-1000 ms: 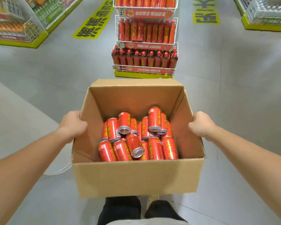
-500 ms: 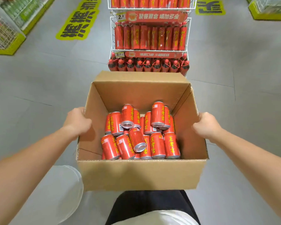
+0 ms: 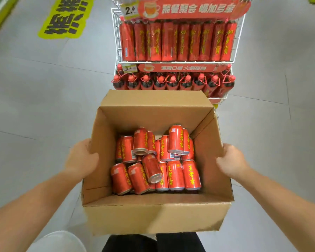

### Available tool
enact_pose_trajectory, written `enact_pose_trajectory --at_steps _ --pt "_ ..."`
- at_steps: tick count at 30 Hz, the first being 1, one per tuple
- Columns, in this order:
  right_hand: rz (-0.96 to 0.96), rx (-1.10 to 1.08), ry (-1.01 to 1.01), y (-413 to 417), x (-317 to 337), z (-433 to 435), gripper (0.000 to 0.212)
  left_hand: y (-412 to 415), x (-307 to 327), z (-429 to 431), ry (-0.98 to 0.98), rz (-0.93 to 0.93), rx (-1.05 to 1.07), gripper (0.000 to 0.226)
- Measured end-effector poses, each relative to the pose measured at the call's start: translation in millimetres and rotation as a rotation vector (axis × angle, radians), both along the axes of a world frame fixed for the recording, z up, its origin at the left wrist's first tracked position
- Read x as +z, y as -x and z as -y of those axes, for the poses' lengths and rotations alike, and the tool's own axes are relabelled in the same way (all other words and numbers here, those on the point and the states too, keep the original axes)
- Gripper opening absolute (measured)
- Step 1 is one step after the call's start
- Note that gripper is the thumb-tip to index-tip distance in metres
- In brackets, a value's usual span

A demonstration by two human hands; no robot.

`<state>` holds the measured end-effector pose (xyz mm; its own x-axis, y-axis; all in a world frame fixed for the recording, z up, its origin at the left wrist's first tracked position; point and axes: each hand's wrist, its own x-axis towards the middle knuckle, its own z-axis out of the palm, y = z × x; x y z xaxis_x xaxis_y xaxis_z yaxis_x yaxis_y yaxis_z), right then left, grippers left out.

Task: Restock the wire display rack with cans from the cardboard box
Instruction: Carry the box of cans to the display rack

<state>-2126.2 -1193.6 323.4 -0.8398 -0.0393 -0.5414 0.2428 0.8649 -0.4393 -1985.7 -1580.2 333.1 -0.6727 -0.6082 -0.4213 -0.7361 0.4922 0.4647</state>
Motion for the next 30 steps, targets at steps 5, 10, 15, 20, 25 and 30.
enact_pose_trajectory --at_steps 5,10,15,20,25,30 --pt "0.02 -0.005 -0.061 63 -76 34 0.021 66 -83 31 0.03 0.002 0.006 0.016" --pt "0.047 -0.029 -0.051 110 -157 63 0.014 120 -168 60 0.004 0.055 0.037 0.014" --pt "0.031 -0.077 -0.032 140 -243 87 0.009 158 -253 90 -0.039 0.057 0.025 0.019" --pt "0.061 -0.115 -0.032 156 -319 103 0.013 183 -324 105 -0.035 0.092 0.026 0.02" --pt "0.092 -0.161 -0.017 166 -374 112 0.013 202 -374 118 -0.049 0.114 -0.006 0.025" --pt "0.096 -0.154 -0.021 165 -411 118 0.014 206 -409 123 -0.012 0.122 -0.046 0.027"
